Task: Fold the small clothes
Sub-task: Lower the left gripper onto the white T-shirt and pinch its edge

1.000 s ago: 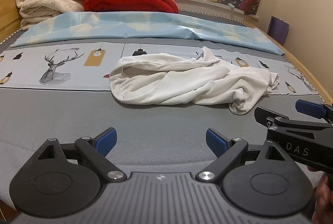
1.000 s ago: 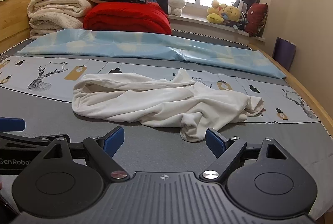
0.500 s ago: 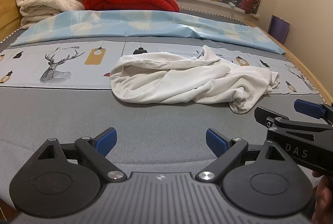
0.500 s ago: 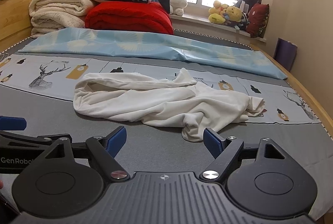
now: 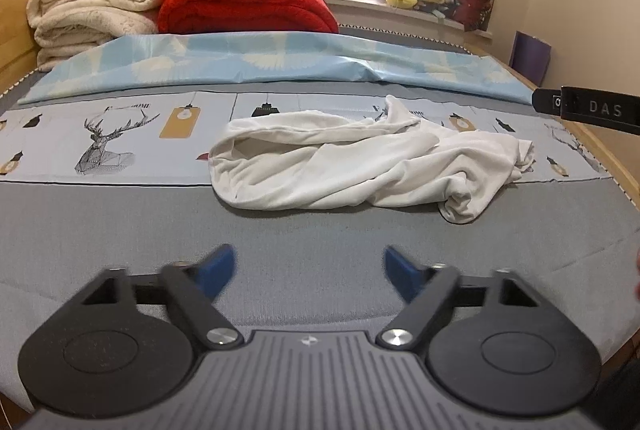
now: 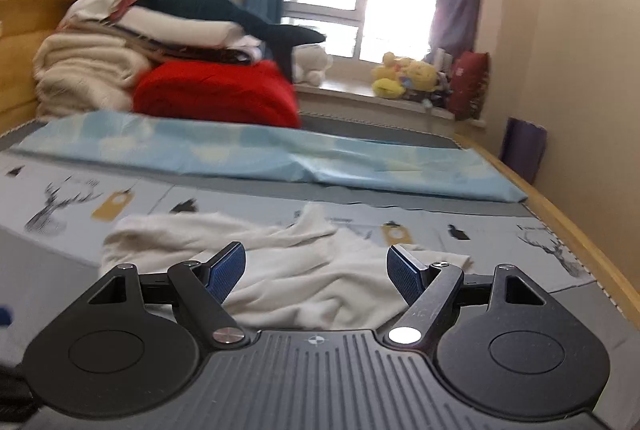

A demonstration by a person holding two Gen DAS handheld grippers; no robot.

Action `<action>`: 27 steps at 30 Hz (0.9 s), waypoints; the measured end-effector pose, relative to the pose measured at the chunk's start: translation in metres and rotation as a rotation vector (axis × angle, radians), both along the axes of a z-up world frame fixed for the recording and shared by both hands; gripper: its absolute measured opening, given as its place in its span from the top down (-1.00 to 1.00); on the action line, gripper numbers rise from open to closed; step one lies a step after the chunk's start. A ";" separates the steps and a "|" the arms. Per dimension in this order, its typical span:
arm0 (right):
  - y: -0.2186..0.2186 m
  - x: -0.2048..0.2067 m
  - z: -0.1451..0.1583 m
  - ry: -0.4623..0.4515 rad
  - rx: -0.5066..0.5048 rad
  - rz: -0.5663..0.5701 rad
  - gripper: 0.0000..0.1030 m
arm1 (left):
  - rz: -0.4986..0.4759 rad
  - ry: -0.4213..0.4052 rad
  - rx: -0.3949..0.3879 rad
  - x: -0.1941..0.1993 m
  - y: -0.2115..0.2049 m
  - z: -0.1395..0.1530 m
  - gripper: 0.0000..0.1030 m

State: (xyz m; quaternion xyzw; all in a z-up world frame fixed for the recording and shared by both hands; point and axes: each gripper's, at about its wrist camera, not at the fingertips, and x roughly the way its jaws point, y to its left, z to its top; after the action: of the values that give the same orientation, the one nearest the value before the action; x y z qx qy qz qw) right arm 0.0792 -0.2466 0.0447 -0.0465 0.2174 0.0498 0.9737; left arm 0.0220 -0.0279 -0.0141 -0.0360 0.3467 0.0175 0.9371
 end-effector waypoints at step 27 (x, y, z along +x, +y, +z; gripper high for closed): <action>-0.108 0.036 -0.046 0.225 0.149 -0.059 0.28 | -0.062 0.183 -0.038 0.238 0.017 -0.081 0.35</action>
State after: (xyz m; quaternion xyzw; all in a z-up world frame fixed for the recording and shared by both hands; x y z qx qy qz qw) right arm 0.1151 -0.3544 -0.0014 0.0382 0.3220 0.0420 0.9450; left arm 0.2603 -0.0105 -0.0950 -0.0411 0.4319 -0.0149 0.9009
